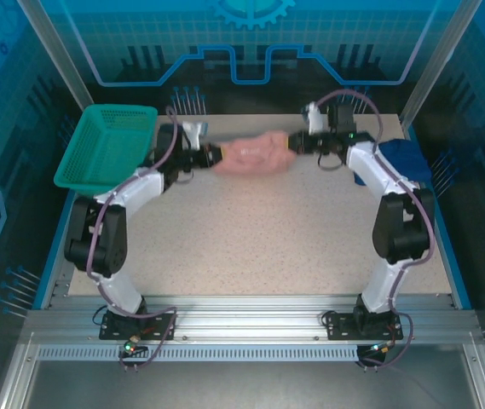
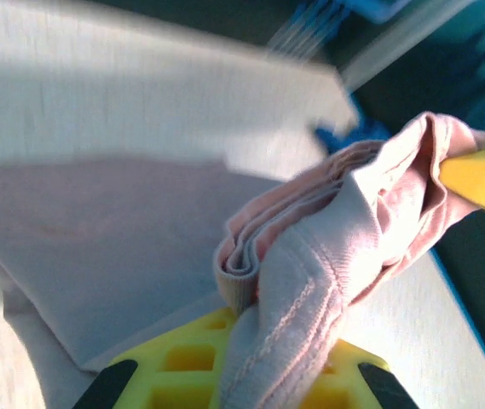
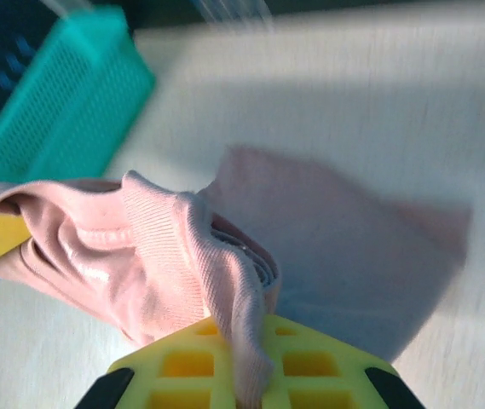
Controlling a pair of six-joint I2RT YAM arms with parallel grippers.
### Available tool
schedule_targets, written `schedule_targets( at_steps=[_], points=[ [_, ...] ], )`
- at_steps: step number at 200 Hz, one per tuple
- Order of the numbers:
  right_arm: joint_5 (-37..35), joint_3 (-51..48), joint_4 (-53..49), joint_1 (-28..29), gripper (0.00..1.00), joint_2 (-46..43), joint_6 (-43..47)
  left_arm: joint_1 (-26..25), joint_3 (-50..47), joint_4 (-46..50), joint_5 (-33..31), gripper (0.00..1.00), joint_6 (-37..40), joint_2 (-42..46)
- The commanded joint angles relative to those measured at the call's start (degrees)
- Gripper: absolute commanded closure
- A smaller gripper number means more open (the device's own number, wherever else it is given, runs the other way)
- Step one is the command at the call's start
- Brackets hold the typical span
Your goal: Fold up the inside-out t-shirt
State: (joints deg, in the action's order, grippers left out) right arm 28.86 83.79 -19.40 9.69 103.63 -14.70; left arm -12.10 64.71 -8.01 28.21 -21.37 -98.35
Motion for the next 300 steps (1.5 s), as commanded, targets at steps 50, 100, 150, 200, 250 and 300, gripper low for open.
schedule_targets(
  at_steps=[50, 100, 150, 200, 250, 300],
  points=[
    [-5.51, -38.32, 3.44, 5.55, 1.0, -29.0, -6.74, -14.81, -31.59, -5.46, -8.01, 1.0, -10.33, 28.0],
    [-8.48, -29.26, -0.48, 5.76, 1.0, -22.96, -3.79, -12.74, -27.04, -0.85, -15.11, 1.0, -6.51, 23.66],
    [-10.88, -18.31, -1.95, 8.19, 0.95, -8.31, -2.45, -8.14, -21.18, 0.01, -14.9, 0.96, -5.79, 13.07],
    [-13.95, -5.22, -5.93, 9.12, 0.92, 7.52, -0.2, -5.23, -19.32, -3.85, -15.9, 0.85, -5.95, 3.79],
    [-17.37, 3.92, -13.22, 8.51, 0.73, 14.6, 1.85, -3.73, -12.05, -0.91, -15.72, 0.59, -5.07, -3.73],
    [-22.52, -0.75, -15.84, 8.75, 0.54, 1.32, 4.58, -3.68, -16.71, 9.43, -26.95, 0.25, -6.93, 9.98]
  ],
)
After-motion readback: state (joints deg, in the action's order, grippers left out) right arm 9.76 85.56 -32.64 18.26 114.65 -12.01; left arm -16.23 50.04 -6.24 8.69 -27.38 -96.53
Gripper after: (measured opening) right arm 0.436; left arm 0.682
